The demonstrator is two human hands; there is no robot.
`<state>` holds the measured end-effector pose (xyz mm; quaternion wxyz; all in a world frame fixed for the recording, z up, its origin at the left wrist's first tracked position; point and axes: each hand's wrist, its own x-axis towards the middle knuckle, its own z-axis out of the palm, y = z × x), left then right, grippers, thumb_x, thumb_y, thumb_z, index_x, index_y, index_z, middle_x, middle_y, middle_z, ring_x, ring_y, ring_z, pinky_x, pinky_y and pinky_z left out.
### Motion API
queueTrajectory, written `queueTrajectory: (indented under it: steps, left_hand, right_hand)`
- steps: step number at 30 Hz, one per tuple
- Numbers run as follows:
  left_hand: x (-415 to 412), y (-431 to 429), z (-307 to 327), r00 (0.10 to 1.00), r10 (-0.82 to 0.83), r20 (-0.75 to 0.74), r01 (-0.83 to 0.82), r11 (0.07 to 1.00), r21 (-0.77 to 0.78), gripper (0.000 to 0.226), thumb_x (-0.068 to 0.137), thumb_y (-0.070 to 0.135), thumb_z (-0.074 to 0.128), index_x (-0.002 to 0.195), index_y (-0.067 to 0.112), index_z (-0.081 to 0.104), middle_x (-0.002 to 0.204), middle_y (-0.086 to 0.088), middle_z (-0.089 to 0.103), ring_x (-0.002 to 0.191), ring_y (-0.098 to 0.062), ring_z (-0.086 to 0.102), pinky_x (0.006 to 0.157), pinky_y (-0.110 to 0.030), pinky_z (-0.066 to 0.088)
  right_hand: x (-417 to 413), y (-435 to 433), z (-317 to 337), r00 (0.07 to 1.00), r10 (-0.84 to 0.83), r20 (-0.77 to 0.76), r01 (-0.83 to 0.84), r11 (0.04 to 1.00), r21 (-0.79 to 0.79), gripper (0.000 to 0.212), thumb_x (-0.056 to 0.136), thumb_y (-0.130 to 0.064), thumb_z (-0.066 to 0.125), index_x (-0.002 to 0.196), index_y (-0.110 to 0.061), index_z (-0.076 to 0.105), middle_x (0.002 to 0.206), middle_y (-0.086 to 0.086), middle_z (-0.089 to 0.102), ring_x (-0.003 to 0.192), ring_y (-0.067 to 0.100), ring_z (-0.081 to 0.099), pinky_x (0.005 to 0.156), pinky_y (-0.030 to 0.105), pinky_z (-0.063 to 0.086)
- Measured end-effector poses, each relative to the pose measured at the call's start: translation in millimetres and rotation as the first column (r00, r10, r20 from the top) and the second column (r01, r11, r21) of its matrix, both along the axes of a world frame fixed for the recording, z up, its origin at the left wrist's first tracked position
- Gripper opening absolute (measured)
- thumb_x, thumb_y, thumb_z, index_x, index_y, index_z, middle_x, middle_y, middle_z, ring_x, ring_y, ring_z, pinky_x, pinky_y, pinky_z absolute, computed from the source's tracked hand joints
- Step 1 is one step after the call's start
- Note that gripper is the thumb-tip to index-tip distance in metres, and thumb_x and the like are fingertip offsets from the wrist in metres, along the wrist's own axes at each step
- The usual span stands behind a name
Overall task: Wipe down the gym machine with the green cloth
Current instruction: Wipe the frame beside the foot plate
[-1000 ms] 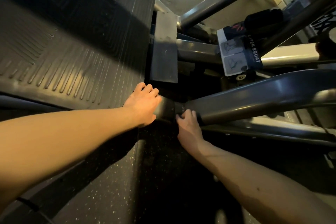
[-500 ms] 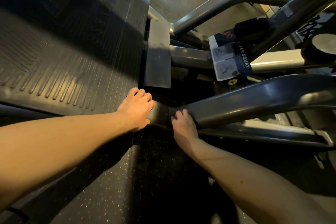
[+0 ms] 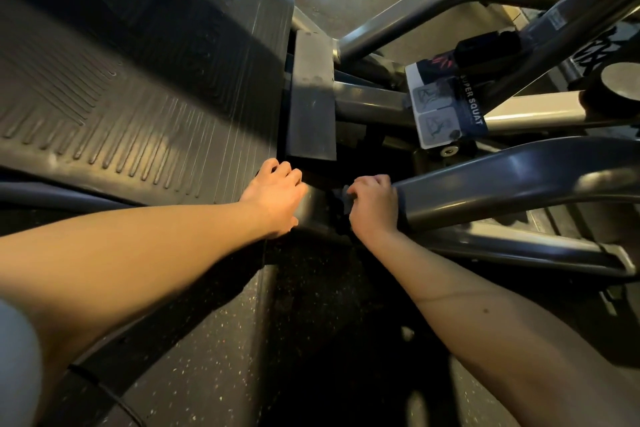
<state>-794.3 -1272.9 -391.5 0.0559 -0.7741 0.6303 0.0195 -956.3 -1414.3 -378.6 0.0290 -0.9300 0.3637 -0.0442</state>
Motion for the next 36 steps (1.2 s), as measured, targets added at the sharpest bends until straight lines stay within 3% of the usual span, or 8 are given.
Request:
queueTrajectory:
  steps: [2,8,12,18,22,28,32,36]
  left_hand:
    - [0,0,-1,1.000,0.002,0.002,-0.002,1.000,-0.001,0.060,0.089,0.057,0.061,0.137,0.022,0.052,0.139,-0.003,0.050,0.131,-0.026,0.041,0.115,-0.047,0.027]
    - [-1,-1,-3,0.999,0.011,0.030,-0.010,1.000,-0.010,0.063,0.090,0.058,0.061,0.140,0.022,0.050,0.141,-0.003,0.049,0.133,-0.027,0.040,0.116,-0.048,0.025]
    - [-1,0,-2,1.000,-0.001,0.026,0.001,1.000,-0.016,0.061,0.089,0.057,0.061,0.138,0.022,0.051,0.138,-0.003,0.051,0.129,-0.026,0.042,0.114,-0.046,0.029]
    - [0,0,-3,0.999,-0.009,0.033,0.009,1.000,-0.012,0.063,0.090,0.059,0.060,0.140,0.022,0.050,0.140,-0.003,0.050,0.131,-0.026,0.042,0.115,-0.047,0.028]
    - [-2,-2,-1,0.999,-0.006,0.038,0.006,1.000,0.018,0.063,0.089,0.057,0.059,0.141,0.022,0.049,0.142,-0.004,0.048,0.133,-0.027,0.040,0.116,-0.047,0.026]
    - [-7,-2,6,0.999,0.004,0.047,-0.008,0.995,0.095,0.068,0.084,0.049,0.063,0.143,0.021,0.046,0.142,-0.005,0.045,0.132,-0.028,0.039,0.115,-0.045,0.027]
    - [-7,4,4,0.998,-0.010,0.061,0.006,0.998,0.064,0.058,0.086,0.045,0.062,0.138,0.020,0.052,0.140,-0.005,0.048,0.131,-0.027,0.039,0.115,-0.045,0.026]
    - [-2,9,2,0.996,0.012,0.093,-0.014,1.000,0.028,0.061,0.087,0.054,0.061,0.137,0.020,0.053,0.141,-0.005,0.048,0.135,-0.028,0.037,0.118,-0.049,0.021]
  right_hand:
    - [0,2,-9,0.980,0.095,-0.177,-0.115,0.988,-0.107,0.029,0.090,-0.017,0.064,0.118,-0.020,0.073,0.136,-0.005,0.058,0.126,0.021,0.042,0.104,0.039,0.038]
    - [8,0,-31,0.923,0.165,-0.348,-0.134,0.985,0.113,0.078,0.090,-0.013,0.068,0.159,-0.021,0.030,0.166,0.002,0.018,0.147,0.026,0.023,0.113,0.038,0.043]
    - [18,-4,-34,0.920,0.113,-0.374,-0.113,0.993,0.021,0.063,0.091,-0.016,0.067,0.150,-0.017,0.045,0.143,0.001,0.052,0.126,0.027,0.041,0.109,0.039,0.043]
    - [-17,11,-46,0.965,0.212,-0.158,-0.204,0.977,0.066,0.033,0.096,-0.008,0.057,0.128,-0.009,0.065,0.122,0.004,0.064,0.110,0.027,0.049,0.098,0.039,0.047]
    - [-44,26,-54,0.967,0.251,-0.045,-0.248,0.966,0.072,0.030,0.090,0.005,0.063,0.118,-0.001,0.070,0.114,0.012,0.068,0.098,0.031,0.055,0.083,0.045,0.056]
    - [-65,49,-52,0.979,0.202,-0.038,-0.192,0.964,0.186,0.028,0.094,-0.007,0.062,0.119,-0.015,0.072,0.117,0.000,0.065,0.108,0.016,0.050,0.095,0.027,0.047]
    - [-55,34,-30,0.972,0.171,0.159,-0.193,0.971,0.138,0.024,0.089,-0.001,0.062,0.105,-0.015,0.072,0.108,-0.001,0.067,0.100,0.015,0.051,0.092,0.034,0.049]
    - [-35,13,-13,0.968,0.072,0.239,-0.083,0.996,0.038,0.031,0.091,-0.005,0.064,0.120,-0.015,0.068,0.120,-0.001,0.064,0.116,0.015,0.053,0.101,0.033,0.048]
